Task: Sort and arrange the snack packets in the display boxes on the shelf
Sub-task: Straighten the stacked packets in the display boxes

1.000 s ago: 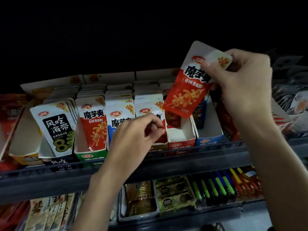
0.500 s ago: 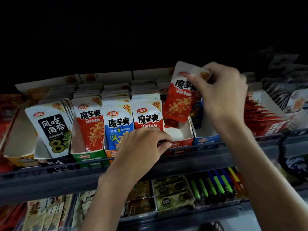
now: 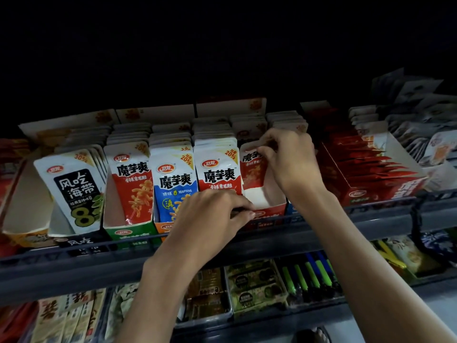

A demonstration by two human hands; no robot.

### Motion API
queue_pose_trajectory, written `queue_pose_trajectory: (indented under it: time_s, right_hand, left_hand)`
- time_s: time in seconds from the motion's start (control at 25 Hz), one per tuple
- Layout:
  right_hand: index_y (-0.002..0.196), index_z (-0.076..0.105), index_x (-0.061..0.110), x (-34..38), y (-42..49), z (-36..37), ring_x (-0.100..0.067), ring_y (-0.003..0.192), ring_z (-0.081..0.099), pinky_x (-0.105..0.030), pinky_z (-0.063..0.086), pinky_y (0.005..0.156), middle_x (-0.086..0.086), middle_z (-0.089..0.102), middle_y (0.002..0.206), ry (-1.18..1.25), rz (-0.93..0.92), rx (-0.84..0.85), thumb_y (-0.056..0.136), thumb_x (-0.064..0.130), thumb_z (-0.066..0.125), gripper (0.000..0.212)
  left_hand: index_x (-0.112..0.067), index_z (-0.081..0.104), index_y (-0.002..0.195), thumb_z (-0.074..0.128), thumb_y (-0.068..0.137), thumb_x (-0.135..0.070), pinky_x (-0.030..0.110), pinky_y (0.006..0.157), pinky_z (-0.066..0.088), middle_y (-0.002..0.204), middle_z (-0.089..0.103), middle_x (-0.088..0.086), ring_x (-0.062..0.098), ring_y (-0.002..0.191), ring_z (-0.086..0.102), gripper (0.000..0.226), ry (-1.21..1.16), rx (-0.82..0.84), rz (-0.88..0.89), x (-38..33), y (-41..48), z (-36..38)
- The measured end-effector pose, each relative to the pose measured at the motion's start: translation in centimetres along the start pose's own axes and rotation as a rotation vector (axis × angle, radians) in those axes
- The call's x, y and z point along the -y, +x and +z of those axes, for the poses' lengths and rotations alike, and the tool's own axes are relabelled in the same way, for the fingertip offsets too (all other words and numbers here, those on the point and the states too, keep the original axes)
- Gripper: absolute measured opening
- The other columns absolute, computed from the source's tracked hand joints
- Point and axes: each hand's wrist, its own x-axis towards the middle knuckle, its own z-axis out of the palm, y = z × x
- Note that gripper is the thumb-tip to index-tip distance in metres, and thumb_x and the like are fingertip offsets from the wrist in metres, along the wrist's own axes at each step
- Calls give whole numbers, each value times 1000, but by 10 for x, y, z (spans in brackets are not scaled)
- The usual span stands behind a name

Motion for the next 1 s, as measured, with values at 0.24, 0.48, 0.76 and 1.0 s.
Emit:
queue_pose_trajectory:
  time_s: [0.24,0.48,0.76,1.0]
  right_hand:
    - [107,67,11,1,2,7,-24,93,61,-30,46,74,-9,66,104,-149,-8,-51,96,16,59,14]
    - [129,44,13,6,0,22,-33,93,59,-41,49,75,-15,44,127,-310,-4,-117,88,-2,64,48]
    - [115,46,16,1,-6,21,-25,86,51,-33,35,64,-10,41,122,-423,-48,-93,84,2,67,40]
    - [131,58,22,-2,-5,31,-27,117,40,-35,35,92,-9,54,120,-564,-136,-24,93,20,63,38]
  left_hand:
    - [-39,71,109,60,89,-50,27,84,51,105,70,-23,0,91,63,25,-4,9,-3,0,0,0]
    - [-43,69,108,60,88,-52,32,92,49,109,69,-25,1,100,62,24,-6,25,-30,0,0,-1]
    - [-44,67,109,58,87,-54,39,92,49,109,69,-21,5,99,63,25,-11,41,-46,1,0,0]
    - [-43,67,110,58,88,-51,38,93,48,111,68,-21,5,101,61,25,-3,45,-50,1,0,0]
